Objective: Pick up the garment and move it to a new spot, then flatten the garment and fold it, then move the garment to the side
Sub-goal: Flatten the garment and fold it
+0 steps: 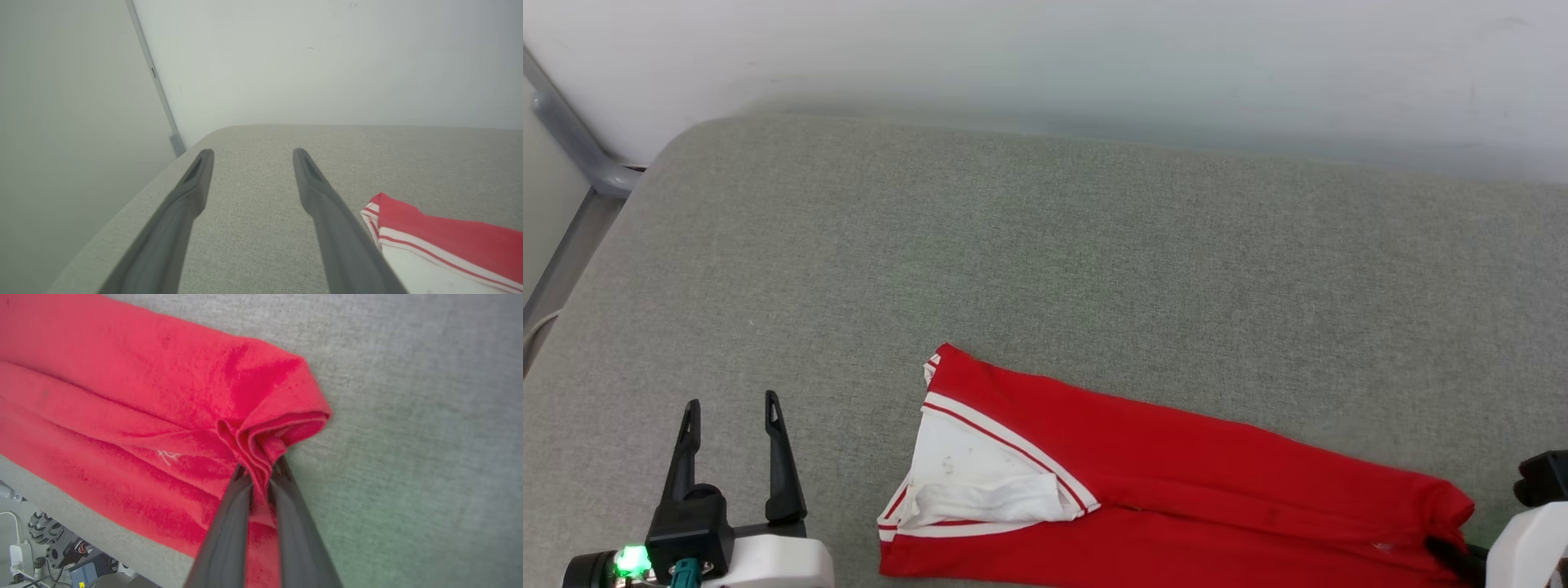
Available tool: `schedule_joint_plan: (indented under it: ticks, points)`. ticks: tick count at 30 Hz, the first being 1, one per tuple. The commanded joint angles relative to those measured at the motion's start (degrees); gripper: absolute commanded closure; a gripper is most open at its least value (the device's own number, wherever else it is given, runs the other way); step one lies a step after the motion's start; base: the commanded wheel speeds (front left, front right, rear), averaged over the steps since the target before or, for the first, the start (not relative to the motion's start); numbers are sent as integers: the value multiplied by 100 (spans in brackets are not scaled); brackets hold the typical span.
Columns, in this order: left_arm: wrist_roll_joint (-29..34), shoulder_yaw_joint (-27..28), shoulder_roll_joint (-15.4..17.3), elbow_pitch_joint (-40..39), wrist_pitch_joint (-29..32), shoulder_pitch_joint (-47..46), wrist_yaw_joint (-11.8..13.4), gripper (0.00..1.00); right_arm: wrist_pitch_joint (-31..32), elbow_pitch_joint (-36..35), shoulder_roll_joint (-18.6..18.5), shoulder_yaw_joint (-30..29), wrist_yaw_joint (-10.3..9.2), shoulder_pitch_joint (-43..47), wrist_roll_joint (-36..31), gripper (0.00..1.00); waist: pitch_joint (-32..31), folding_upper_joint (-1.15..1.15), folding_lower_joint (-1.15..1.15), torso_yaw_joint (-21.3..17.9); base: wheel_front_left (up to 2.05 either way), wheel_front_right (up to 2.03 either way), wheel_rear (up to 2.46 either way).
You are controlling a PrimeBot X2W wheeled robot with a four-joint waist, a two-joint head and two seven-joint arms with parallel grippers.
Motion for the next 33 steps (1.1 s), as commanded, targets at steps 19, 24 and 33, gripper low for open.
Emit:
schedule_joint_plan:
  ticks: [19,24,33]
  points:
    - [592,145,-355,11,-26,60,-633,0,-355,1064,-653,-1022,-17,-237,-253,100,-89,0,1,-53,0,0,0]
    - [633,163,-394,58,-26,149,-693,0,-377,678,-538,-1068,-15,-52,-14,100,-164,0,1,-78,0,0,0]
    - [681,205,-403,107,-26,215,-732,0,100,-1200,-343,-1165,-13,557,248,100,-251,0,1,-108,0,0,0]
